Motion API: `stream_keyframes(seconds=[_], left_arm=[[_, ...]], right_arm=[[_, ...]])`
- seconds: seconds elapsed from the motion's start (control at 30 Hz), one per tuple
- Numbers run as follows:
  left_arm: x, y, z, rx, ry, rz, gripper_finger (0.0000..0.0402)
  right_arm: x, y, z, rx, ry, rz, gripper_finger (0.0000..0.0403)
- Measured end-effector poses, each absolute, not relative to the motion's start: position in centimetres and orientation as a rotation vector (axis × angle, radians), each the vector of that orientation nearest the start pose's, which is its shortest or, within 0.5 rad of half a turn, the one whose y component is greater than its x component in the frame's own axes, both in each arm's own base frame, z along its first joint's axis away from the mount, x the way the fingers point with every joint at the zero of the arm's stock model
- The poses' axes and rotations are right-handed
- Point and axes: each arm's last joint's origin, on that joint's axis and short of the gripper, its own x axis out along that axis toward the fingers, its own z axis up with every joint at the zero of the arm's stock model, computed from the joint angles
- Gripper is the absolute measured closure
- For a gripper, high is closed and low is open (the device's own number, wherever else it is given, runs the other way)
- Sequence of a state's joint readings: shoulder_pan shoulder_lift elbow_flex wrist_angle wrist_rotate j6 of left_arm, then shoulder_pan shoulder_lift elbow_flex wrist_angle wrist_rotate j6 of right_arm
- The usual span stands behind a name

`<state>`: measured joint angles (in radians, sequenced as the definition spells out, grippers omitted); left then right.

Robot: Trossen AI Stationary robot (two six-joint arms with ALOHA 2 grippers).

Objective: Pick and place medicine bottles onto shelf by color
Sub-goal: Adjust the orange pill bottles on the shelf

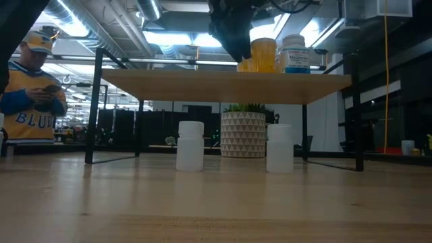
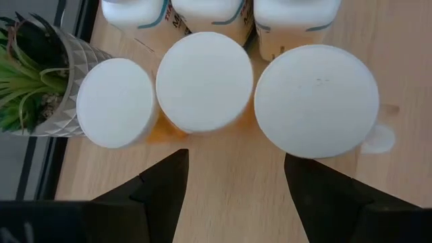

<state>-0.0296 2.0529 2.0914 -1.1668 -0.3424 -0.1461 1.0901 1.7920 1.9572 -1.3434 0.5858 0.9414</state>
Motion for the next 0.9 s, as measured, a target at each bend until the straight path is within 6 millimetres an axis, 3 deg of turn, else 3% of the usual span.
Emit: stream_keyframes(seconds=[0.47, 0.9], left_arm=[[42.0, 0.4, 32.3, 0.156, 1.121, 0.424, 0.0163], [41.6, 6.1, 32.4, 0.132, 1.133, 0.535, 0.0163]], right_arm=[[17.4, 29.8, 37.6, -0.005, 0.879, 0.034, 0.0266], [17.4, 29.8, 37.6, -0.005, 0.879, 0.035, 0.0266]])
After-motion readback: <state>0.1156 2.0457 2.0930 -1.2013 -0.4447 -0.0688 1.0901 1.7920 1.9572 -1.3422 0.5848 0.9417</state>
